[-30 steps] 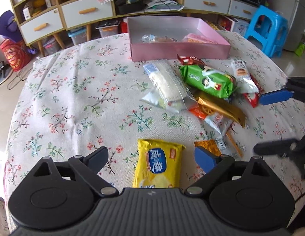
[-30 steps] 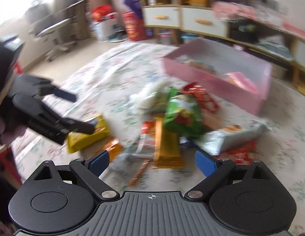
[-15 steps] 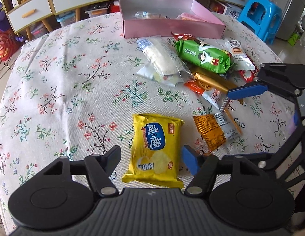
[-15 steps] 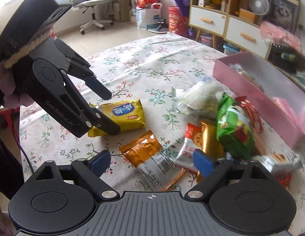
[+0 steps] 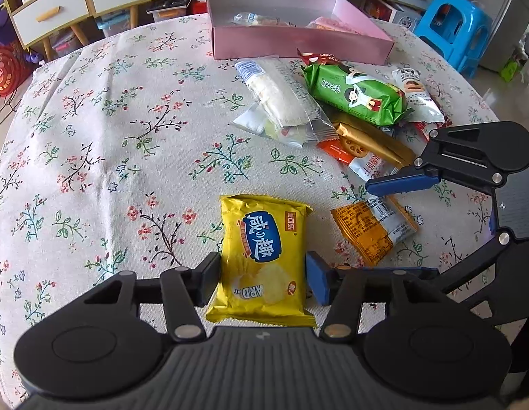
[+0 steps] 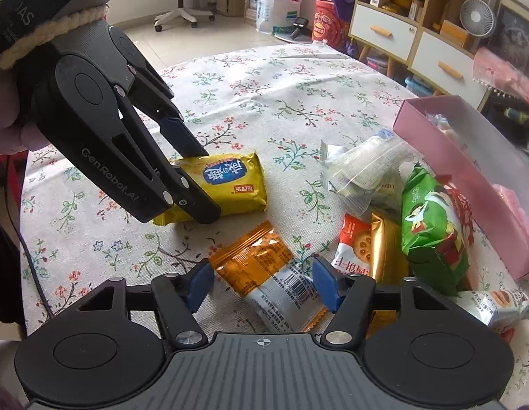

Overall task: Organize snacks
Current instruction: 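Grasp the yellow chip bag with left gripper while right grasps orange packet, then carry both packs into the pink box and open both grippers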

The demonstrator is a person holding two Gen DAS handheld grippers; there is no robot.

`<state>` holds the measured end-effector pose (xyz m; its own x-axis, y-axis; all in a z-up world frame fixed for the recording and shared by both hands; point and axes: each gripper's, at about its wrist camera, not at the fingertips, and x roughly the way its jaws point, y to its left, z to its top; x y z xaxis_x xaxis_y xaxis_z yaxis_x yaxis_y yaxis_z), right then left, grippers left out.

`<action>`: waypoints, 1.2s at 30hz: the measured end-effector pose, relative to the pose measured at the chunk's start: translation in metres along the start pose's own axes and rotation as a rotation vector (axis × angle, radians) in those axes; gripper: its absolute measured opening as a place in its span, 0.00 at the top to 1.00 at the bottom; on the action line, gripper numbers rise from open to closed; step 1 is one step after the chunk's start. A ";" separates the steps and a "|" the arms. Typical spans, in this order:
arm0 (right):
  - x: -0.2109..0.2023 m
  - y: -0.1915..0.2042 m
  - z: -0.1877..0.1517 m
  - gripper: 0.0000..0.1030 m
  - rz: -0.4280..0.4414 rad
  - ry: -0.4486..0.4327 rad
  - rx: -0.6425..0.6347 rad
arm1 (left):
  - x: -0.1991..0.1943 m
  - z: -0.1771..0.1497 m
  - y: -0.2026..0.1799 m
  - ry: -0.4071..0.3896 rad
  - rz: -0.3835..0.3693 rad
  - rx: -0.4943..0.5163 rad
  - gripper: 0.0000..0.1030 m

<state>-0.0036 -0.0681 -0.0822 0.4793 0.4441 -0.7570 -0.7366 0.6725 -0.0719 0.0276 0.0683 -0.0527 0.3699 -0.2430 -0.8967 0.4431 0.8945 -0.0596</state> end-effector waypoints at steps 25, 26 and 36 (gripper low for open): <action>-0.017 -0.016 0.019 0.63 0.012 -0.069 0.132 | -0.019 0.021 0.018 -0.090 0.014 -0.134 0.55; -0.017 -0.019 0.019 0.63 0.015 -0.072 0.145 | -0.020 0.022 0.018 -0.095 0.014 -0.140 0.55; -0.026 -0.036 0.022 0.85 0.018 -0.099 0.244 | -0.020 0.032 0.019 -0.108 0.013 -0.163 0.55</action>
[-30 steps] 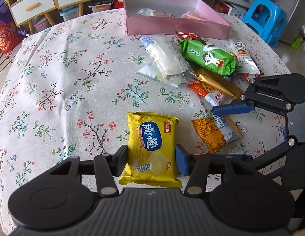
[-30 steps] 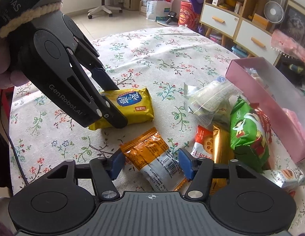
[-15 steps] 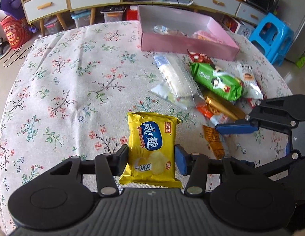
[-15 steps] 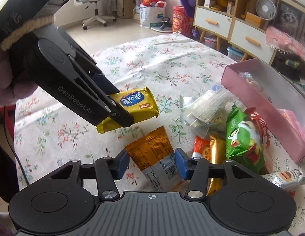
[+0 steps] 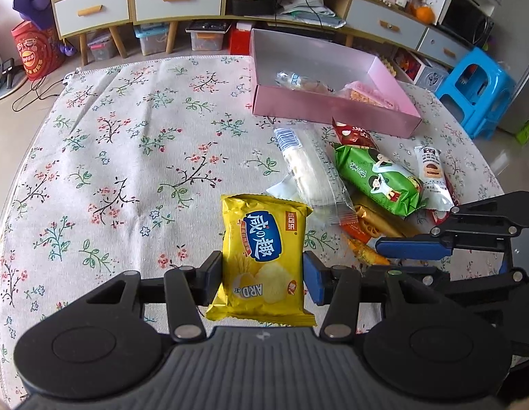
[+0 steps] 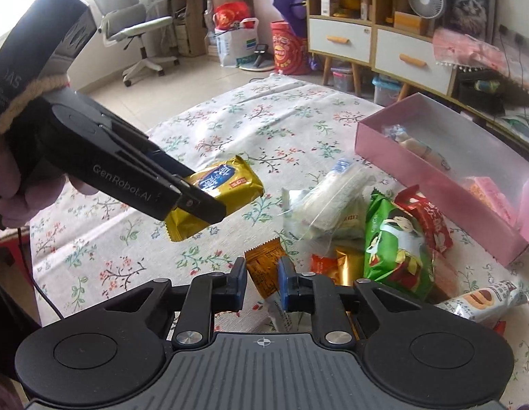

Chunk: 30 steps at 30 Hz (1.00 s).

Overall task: Organize snacks
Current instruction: 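Carry both packs into the pink box and open both grippers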

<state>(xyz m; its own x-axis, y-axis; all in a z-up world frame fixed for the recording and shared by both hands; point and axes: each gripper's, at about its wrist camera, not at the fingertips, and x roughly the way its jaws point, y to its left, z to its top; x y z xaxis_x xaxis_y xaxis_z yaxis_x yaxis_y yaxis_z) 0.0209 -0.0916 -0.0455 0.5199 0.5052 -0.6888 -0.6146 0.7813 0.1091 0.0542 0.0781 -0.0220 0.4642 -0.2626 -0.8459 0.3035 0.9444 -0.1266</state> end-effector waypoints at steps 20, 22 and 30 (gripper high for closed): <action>-0.041 -0.085 0.015 0.97 -0.005 -0.144 0.537 | -0.002 0.030 -0.014 -0.058 -0.015 -0.062 0.55; -0.047 -0.091 0.019 0.97 -0.006 -0.177 0.560 | 0.001 0.036 -0.016 -0.065 -0.015 -0.074 0.55; -0.059 -0.122 0.028 0.96 -0.074 -0.271 0.671 | 0.011 0.061 -0.033 -0.109 -0.037 -0.136 0.55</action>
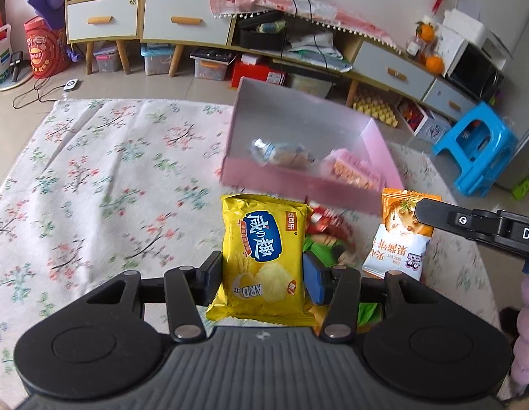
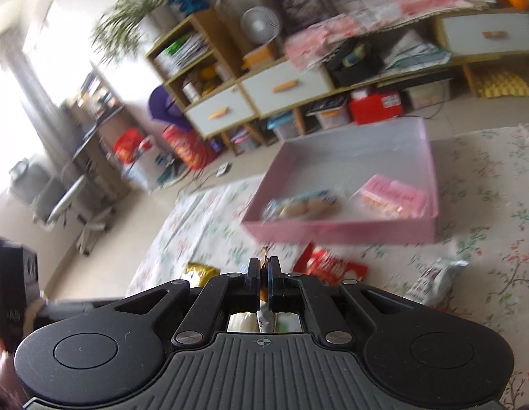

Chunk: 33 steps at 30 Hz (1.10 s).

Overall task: Organize snacks
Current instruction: 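Carry both packs into the pink box and open both grippers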

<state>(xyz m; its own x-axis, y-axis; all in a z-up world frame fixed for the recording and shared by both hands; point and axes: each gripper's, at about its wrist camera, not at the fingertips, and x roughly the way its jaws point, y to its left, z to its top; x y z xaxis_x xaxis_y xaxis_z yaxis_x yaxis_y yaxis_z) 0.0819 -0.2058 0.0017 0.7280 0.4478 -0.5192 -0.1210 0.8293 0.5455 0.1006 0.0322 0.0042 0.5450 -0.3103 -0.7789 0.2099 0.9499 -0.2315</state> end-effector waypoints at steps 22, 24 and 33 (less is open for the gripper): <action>0.063 -0.082 0.047 0.96 -0.131 -0.183 0.254 | 0.101 0.071 -0.044 -0.064 -0.008 0.052 0.55; 0.071 -0.084 0.045 0.96 -0.127 -0.178 0.263 | 0.108 0.070 -0.051 -0.073 0.044 0.101 0.55; 0.087 -0.085 0.038 0.96 -0.137 -0.163 0.238 | 0.127 0.065 -0.055 -0.064 0.099 0.108 0.55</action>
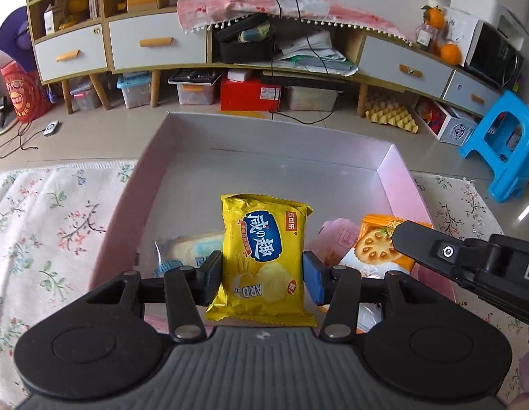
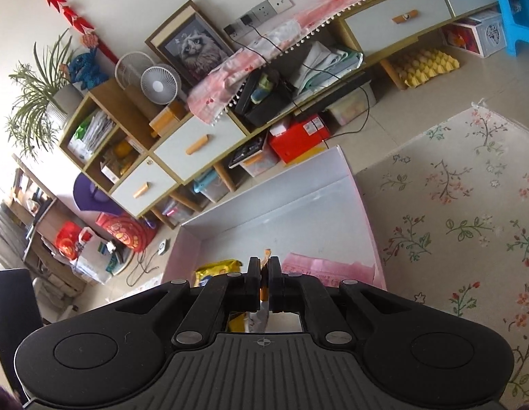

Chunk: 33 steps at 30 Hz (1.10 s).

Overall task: Organize snacks
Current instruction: 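Carry both packs into the pink box and open both grippers, then move both tools back over the remaining snacks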

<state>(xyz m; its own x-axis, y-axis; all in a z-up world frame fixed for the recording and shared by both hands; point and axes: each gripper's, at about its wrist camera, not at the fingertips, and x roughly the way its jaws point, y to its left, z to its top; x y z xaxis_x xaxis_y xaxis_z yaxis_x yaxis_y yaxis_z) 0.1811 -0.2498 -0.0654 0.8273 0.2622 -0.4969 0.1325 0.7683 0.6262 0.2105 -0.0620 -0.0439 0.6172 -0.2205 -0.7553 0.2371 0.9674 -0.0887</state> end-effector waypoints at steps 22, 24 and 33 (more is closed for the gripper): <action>-0.047 0.033 0.013 0.15 -0.036 -0.049 -0.224 | -0.029 0.000 -0.004 0.045 0.008 0.038 0.12; -0.056 0.035 0.014 0.13 -0.036 -0.049 -0.230 | -0.036 -0.002 -0.004 0.044 0.023 0.041 0.09; -0.096 0.056 0.009 0.05 -0.088 -0.041 -0.352 | -0.068 -0.021 -0.001 0.054 0.060 0.044 0.00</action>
<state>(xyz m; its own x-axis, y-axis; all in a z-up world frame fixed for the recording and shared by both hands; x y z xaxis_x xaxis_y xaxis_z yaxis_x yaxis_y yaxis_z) 0.1141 -0.2371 0.0233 0.8431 0.1684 -0.5107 0.0136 0.9427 0.3333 0.1526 -0.0455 -0.0061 0.5904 -0.1546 -0.7922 0.2346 0.9720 -0.0149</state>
